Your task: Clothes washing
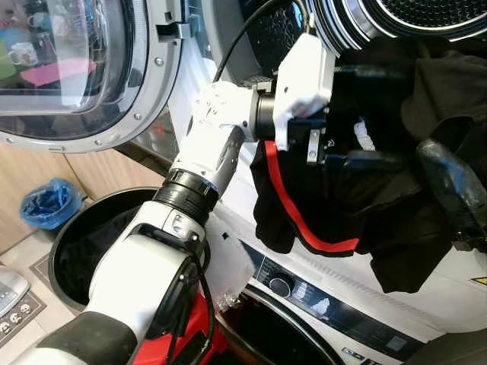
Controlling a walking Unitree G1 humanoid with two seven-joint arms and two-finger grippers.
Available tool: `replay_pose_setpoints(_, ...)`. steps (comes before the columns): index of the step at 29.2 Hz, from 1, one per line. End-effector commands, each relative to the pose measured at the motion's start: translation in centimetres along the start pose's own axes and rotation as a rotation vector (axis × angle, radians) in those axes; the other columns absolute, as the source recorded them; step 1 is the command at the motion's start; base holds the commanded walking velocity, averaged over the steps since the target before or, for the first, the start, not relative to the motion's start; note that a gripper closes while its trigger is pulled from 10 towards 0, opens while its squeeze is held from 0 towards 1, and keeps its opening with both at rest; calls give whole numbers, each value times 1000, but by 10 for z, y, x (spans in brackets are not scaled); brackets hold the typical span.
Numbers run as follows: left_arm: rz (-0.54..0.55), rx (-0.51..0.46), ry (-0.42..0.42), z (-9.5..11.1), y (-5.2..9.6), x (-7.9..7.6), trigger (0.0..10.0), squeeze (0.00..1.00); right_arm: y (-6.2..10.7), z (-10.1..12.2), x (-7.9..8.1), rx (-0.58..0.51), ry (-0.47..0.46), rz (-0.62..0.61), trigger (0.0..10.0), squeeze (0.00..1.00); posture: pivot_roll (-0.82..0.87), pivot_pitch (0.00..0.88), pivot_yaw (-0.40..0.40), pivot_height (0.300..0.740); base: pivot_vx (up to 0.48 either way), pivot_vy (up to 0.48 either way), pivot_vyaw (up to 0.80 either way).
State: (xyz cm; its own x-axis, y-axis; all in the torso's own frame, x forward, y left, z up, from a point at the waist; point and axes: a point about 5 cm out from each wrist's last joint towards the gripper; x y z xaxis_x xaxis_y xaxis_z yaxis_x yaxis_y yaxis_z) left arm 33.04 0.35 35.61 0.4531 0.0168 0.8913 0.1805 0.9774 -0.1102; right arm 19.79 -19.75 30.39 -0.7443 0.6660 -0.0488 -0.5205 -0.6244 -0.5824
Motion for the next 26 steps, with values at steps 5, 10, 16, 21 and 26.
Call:
replay_pose_setpoints(5,85,112,-138,-3,-1,9,10000,0,-3,5,8,-19,16,37,10000,0,-43,139,-13,740,0,0,0)
replay_pose_setpoints(10,274,150,-209,-1,1,27,10000,0,-4,4,8,-20,14,37,10000,0,-45,150,-12,740,0,0,0)
replay_pose_setpoints(16,399,242,-213,-7,9,38,10000,0,-2,0,10,-17,2,18,10000,0,-48,148,-9,740,0,0,0)
replay_pose_setpoints(21,449,260,-209,-10,12,39,10000,0,8,-5,9,7,-7,-45,10000,0,-50,149,-11,740,0,0,0)
replay_pose_setpoints(26,491,302,-190,-14,17,41,10000,0,35,-11,-14,89,58,-286,10000,0,-52,149,-11,740,0,0,0)
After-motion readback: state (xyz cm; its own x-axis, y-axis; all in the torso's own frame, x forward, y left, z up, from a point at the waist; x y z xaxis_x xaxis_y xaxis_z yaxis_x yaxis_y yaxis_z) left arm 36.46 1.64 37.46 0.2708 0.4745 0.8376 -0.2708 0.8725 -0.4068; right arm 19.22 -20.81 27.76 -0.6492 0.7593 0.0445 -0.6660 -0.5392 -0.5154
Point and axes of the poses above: a point about 5 cm out from each wrist's last joint towards the gripper, its own y axis pointing back from the gripper into the wrist, its own z axis along the axis of the wrist's last joint, x = y × z, and after that the axes turned 12 degrees about -y, right-handed
